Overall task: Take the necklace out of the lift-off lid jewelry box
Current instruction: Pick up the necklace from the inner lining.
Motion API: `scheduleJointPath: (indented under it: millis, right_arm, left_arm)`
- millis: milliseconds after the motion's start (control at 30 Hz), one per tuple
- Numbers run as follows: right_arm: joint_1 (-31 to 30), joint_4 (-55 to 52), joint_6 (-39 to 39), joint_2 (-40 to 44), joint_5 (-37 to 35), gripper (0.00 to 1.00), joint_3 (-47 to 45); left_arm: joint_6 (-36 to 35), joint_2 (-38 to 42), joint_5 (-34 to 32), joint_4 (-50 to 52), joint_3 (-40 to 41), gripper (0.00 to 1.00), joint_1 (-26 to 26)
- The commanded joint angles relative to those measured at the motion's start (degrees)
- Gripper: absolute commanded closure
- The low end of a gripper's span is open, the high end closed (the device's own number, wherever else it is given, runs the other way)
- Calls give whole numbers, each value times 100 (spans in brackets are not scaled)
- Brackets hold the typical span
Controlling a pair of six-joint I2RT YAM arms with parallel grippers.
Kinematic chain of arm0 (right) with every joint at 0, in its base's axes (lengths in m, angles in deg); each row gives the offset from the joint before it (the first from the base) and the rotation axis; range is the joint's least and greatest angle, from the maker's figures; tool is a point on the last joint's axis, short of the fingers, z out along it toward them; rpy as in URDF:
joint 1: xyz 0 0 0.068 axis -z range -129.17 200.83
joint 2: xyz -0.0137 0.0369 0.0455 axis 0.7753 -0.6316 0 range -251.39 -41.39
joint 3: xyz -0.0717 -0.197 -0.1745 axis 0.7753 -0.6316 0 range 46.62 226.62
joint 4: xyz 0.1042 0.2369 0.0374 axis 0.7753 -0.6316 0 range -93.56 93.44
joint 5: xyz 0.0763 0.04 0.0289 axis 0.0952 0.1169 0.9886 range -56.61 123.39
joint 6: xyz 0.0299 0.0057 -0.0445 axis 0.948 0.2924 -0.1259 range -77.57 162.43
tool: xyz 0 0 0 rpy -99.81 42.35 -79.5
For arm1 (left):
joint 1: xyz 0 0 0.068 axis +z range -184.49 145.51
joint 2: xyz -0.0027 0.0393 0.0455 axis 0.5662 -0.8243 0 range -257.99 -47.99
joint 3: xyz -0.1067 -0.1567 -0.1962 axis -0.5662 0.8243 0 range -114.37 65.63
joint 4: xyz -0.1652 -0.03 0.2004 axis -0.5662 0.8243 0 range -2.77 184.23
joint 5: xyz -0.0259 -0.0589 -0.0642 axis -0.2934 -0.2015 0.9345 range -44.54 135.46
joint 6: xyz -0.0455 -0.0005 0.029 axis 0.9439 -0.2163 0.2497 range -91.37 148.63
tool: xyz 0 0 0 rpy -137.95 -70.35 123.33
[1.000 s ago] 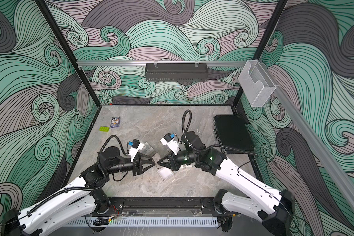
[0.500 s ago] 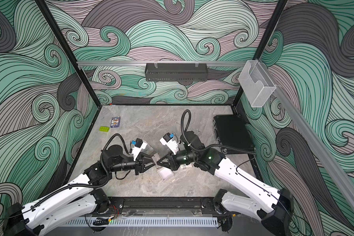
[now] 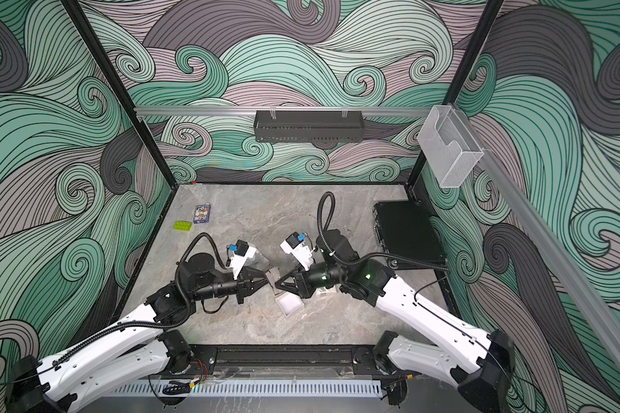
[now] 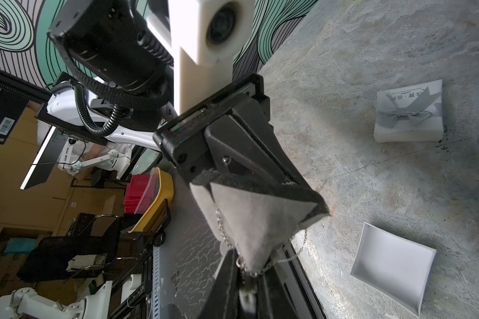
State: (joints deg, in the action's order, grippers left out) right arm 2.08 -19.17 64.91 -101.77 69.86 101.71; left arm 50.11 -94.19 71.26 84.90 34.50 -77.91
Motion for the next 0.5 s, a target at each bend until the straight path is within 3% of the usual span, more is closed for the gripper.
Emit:
scheduleJointPath:
  millis: [0, 167, 467]
  right_arm:
    - [65, -184, -156, 210, -264, 83, -140]
    - [121, -416, -219, 329, -582, 83, -406]
    - [151, -427, -253, 368, -666, 83, -819]
  left_arm:
    - [-58, 190, -647, 315, -306, 100, -53]
    - [-167, 407, -1312, 454, -358, 100, -53]
    - [-445, 381, -1401, 588, -666, 100, -53]
